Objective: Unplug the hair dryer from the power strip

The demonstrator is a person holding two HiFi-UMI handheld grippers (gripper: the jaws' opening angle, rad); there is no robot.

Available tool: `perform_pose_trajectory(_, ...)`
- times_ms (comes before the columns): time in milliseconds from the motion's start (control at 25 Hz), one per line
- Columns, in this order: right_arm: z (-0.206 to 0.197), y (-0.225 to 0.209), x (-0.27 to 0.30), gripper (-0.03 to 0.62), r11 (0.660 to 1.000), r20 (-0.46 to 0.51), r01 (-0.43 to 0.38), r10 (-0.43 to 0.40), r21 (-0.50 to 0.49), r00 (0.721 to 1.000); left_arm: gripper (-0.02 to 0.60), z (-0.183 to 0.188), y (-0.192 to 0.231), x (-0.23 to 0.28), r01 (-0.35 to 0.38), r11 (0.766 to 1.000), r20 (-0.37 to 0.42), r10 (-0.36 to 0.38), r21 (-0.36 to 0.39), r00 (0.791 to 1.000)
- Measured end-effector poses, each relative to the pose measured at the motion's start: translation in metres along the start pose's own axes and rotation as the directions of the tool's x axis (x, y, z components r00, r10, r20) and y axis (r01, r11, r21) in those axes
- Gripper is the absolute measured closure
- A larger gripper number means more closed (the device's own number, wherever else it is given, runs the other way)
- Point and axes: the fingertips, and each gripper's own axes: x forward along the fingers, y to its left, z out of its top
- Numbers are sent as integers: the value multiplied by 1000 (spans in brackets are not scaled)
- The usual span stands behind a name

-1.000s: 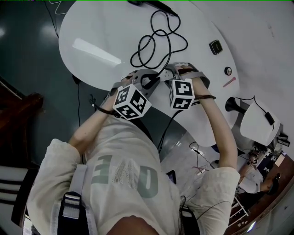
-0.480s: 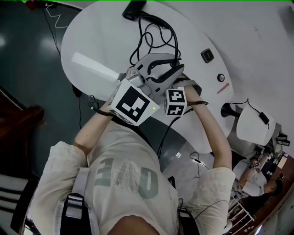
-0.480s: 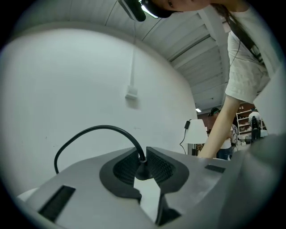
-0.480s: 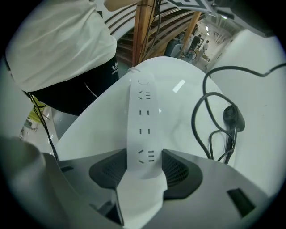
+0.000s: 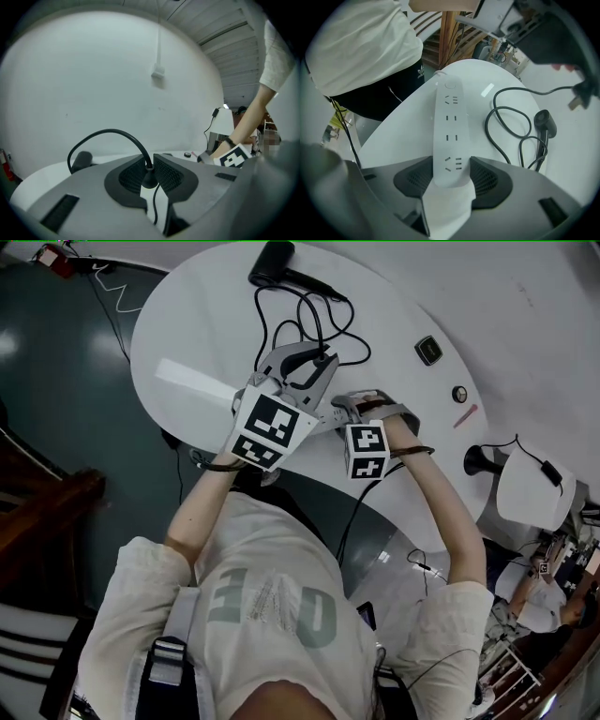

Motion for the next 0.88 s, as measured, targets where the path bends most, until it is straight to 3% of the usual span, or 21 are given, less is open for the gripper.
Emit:
perform_pose_trajectory(120, 1, 0, 0, 349, 1000, -1, 0, 0, 6, 1000, 529, -46, 21, 15, -41, 996, -166, 29, -74, 986)
perform_pose_trajectory(240, -1, 0, -2, 349, 1000, -15, -1, 2, 6, 1000, 529, -75, 28, 26, -32, 991, -240, 0, -127, 971)
perform_pose_trajectory(360, 1, -2, -1, 347, 1000, -9, 7, -7, 9, 1000, 529, -100, 30, 31, -31, 993, -303, -5, -116, 953)
perform_pose_trajectory(520, 2, -2, -1, 344, 1000, 0, 19, -19, 19, 1000, 528, -119, 30, 38, -46, 992, -354, 3, -115, 935)
perform_pose_trajectory(680, 2, -2, -1, 344, 1000, 1, 18, -18, 20, 1000, 528, -133, 23, 42, -29, 998, -415, 7, -47, 910)
perform_pose_trajectory(760, 1, -2, 0, 343, 1000, -1, 15, -15, 21, 1000, 527, -132, 19, 44, -22, 999, -405, 1, -48, 915)
perform_pose_trajectory(880, 1, -1, 0, 342, 1000, -5, 11, -10, 24, 1000, 414, -126, 17, 47, -31, 994, -365, -7, -100, 931)
